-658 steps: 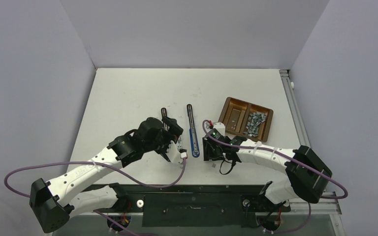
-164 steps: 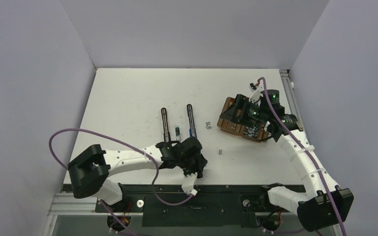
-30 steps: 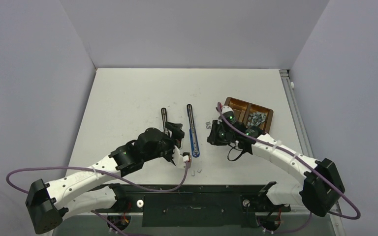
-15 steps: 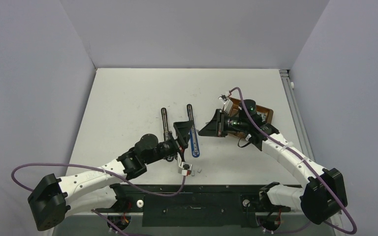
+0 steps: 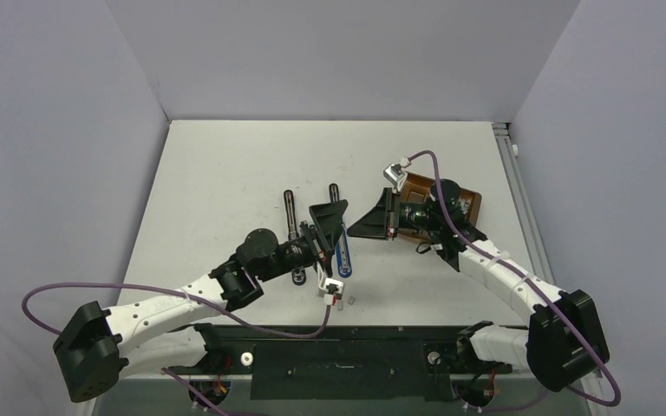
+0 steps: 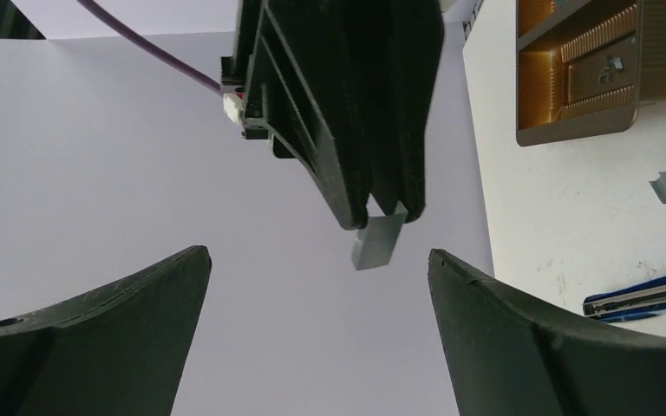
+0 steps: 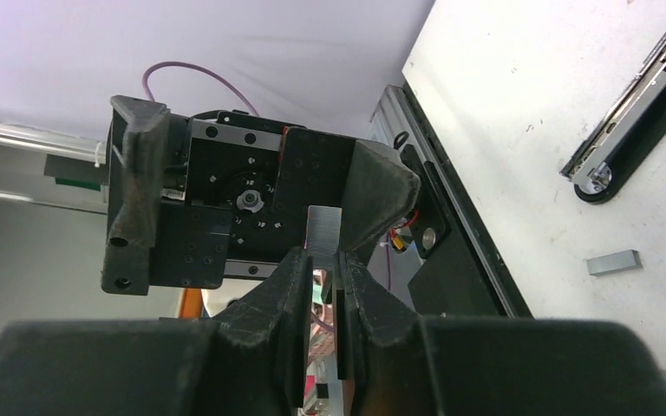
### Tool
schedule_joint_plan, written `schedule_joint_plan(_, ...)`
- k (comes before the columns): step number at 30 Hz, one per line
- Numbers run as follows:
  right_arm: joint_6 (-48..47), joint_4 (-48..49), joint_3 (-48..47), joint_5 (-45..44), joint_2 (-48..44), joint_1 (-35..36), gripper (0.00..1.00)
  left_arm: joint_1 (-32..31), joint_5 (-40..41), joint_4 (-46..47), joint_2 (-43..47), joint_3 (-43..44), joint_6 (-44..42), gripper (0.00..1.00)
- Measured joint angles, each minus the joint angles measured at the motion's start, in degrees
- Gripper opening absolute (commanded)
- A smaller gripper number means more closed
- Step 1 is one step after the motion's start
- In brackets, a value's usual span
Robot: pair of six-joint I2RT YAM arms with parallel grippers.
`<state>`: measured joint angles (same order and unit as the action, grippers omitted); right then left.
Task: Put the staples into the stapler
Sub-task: Pick up the staple from the center of the board.
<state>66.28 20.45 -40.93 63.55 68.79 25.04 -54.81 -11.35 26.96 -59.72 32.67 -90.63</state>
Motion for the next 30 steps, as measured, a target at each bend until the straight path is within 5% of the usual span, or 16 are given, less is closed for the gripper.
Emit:
schedule_joint_plan(25, 24.06, 33.99, 8.98, -0.37, 4.61, 0.00, 0.09, -0.66, -1.38, -1.66, 0.20, 2.05, 0.39, 0.28)
schedule_joint_plan(30, 26.27, 37.75, 9.46, -1.14, 5.44, 0.00, 0.09, -1.05, -1.38, -2.19, 0.33, 2.05, 0.37, 0.24)
